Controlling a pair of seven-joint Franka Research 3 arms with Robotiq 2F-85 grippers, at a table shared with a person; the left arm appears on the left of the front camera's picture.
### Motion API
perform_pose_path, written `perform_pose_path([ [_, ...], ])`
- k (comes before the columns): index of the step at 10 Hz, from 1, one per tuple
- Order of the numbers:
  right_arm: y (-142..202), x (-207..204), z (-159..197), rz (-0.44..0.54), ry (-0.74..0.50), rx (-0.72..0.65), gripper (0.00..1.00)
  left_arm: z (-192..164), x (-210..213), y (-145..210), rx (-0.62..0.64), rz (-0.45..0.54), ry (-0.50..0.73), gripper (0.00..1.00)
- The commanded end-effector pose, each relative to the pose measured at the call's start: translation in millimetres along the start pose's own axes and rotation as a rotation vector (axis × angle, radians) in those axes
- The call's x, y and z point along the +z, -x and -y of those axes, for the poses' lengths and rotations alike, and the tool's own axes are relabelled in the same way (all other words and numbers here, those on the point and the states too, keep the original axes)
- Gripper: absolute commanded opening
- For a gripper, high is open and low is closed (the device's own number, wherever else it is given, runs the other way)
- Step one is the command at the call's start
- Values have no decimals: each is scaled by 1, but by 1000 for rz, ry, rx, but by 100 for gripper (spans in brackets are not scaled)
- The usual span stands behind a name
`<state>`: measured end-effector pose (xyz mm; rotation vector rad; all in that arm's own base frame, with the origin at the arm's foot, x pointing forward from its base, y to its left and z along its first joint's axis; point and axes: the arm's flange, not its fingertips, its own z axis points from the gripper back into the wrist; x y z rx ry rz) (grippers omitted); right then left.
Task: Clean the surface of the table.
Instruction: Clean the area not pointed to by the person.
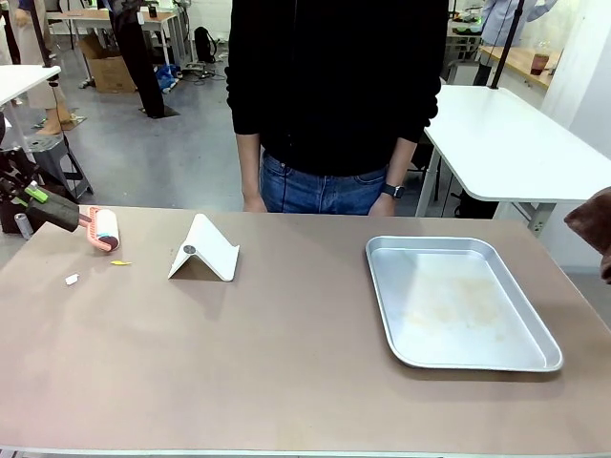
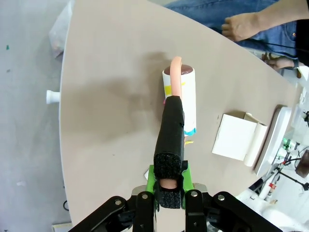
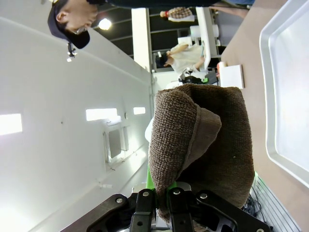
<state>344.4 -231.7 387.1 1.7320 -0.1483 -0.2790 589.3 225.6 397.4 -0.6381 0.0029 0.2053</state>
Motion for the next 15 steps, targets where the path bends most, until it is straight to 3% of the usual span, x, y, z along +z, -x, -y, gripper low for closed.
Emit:
perform_pose_path([
  [1,1,1,-4,-7,-15,3,0,3,-10,-6,4,-52,-5,5],
  [4,1,1,-4,-7,-15,3,0,15,-29,-10,-20,-107,-22,5],
  [7,1,1,-4,-7,-15,3,0,33,-29,-15,-41,-100,48,5],
  [10,1,1,-4,-7,-15,3,0,50,16,1,-83,-98,184,5],
  [15,1,1,-4,-7,-15,3,0,38,88,80,-228,-78,309,5],
])
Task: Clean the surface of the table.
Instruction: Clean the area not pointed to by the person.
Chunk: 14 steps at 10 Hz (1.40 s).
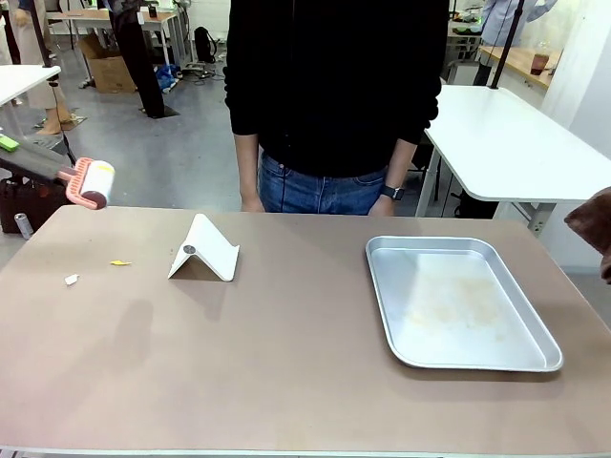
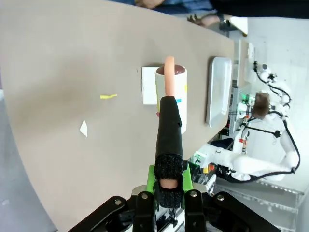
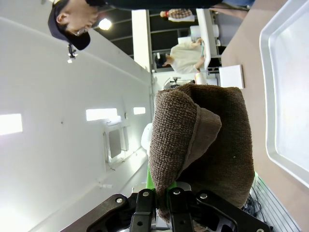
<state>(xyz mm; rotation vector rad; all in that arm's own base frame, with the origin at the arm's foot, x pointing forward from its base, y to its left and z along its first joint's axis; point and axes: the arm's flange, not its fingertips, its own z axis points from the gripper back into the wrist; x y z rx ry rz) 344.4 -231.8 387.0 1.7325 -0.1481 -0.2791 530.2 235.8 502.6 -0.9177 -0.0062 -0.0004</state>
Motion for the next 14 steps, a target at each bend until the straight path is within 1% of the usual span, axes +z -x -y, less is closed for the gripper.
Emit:
perform_pose_path([
  [1,1,1,-4,-7,-15,3,0,-3,3,36,-78,-14,33,5],
  [3,1,1,-4,-7,-15,3,0,-10,21,72,-102,-2,19,4],
  [4,1,1,-4,-7,-15,3,0,-19,27,85,-80,10,7,0],
  [5,1,1,-4,-7,-15,3,0,-30,31,94,-52,15,-6,3],
  [6,1,1,-4,-7,-15,3,0,-44,32,103,-17,32,-8,0],
  [8,1,1,-4,-7,-15,3,0,-68,23,111,52,32,-5,0],
  [9,1,1,-4,-7,-15,3,0,-78,17,110,84,31,-31,3],
  [10,1,1,-4,-7,-15,3,0,-87,13,107,117,26,-47,3],
  [11,1,1,-4,-7,-15,3,0,-94,9,106,133,33,-78,0],
  [12,1,1,-4,-7,-15,3,0,-96,2,106,150,25,-109,3],
  [13,1,1,-4,-7,-15,3,0,-100,-5,104,166,60,-144,0],
  [14,1,1,-4,-7,-15,3,0,-106,-12,105,182,61,-166,0],
])
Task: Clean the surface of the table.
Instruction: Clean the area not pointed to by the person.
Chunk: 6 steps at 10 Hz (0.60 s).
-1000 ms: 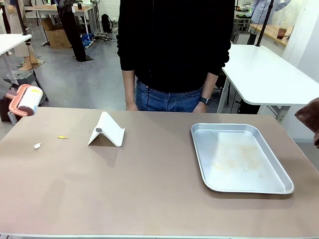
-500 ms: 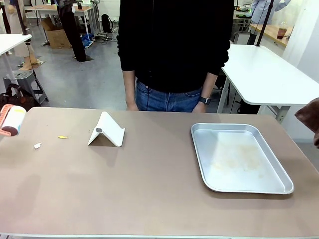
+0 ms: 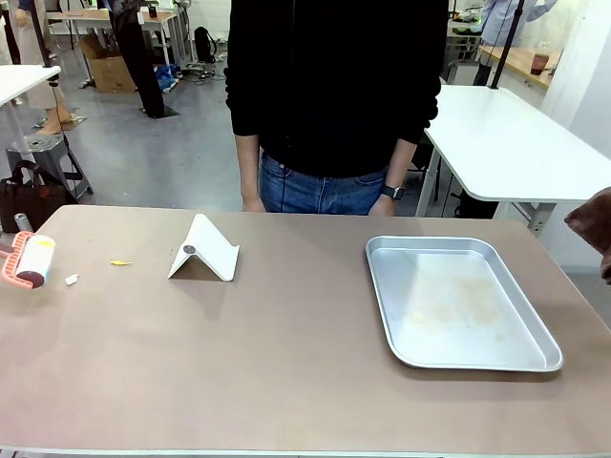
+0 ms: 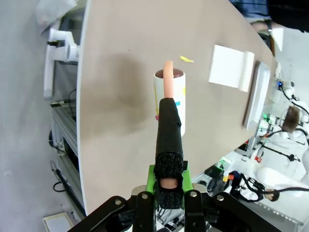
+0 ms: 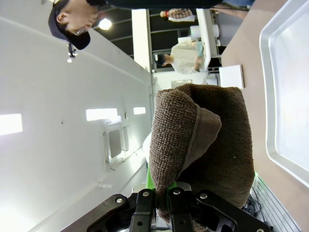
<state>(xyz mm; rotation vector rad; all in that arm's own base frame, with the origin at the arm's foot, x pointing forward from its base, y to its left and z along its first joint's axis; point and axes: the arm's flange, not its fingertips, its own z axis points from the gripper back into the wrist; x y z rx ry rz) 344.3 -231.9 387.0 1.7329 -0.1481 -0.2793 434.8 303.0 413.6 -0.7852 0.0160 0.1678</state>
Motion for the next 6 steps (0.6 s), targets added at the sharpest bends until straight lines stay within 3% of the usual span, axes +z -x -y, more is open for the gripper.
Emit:
perform_pose_path([
  [1,1,1,-4,-7,-14,3,0,3,-14,11,34,7,-42,0],
  [6,1,1,-4,-7,-14,3,0,0,-27,11,55,15,-76,0],
])
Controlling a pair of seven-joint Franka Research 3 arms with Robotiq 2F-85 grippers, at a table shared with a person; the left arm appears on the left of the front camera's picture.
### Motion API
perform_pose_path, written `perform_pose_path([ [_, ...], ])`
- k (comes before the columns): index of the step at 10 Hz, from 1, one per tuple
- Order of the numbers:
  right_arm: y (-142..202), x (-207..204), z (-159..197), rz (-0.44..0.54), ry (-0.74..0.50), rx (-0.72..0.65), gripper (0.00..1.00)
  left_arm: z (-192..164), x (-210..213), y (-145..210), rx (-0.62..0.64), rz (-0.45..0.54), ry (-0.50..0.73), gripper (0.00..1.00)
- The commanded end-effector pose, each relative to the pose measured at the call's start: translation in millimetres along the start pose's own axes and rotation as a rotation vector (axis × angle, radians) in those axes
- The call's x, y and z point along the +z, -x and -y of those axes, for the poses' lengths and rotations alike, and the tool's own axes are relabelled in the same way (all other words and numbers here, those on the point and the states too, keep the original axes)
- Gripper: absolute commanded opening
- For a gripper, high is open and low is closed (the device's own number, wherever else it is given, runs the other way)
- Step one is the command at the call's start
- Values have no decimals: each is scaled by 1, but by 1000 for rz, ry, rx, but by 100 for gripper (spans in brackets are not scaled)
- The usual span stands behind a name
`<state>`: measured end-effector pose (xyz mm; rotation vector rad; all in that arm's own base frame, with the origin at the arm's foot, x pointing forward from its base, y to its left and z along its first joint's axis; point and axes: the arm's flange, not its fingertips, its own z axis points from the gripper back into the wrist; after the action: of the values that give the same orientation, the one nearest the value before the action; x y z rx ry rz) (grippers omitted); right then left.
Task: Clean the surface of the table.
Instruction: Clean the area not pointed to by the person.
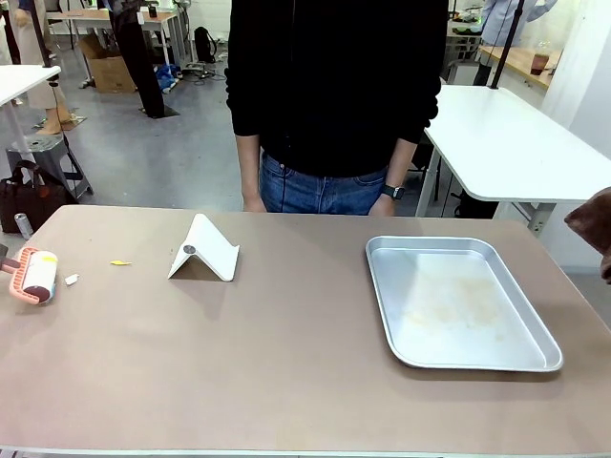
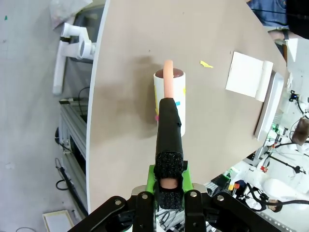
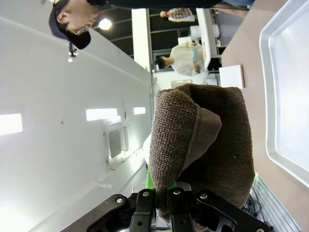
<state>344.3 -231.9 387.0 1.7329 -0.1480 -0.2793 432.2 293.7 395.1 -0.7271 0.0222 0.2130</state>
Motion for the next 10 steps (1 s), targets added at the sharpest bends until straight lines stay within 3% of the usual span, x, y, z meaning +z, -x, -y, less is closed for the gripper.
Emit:
perform_pose_path([
  [1,1,1,-4,-7,-14,3,0,9,-12,10,11,-11,-25,0],
  [5,1,1,-4,-7,-14,3,0,13,-34,1,60,-59,-20,3],
  [10,1,1,-4,-7,-14,3,0,39,-68,-17,34,-122,-1,3],
])
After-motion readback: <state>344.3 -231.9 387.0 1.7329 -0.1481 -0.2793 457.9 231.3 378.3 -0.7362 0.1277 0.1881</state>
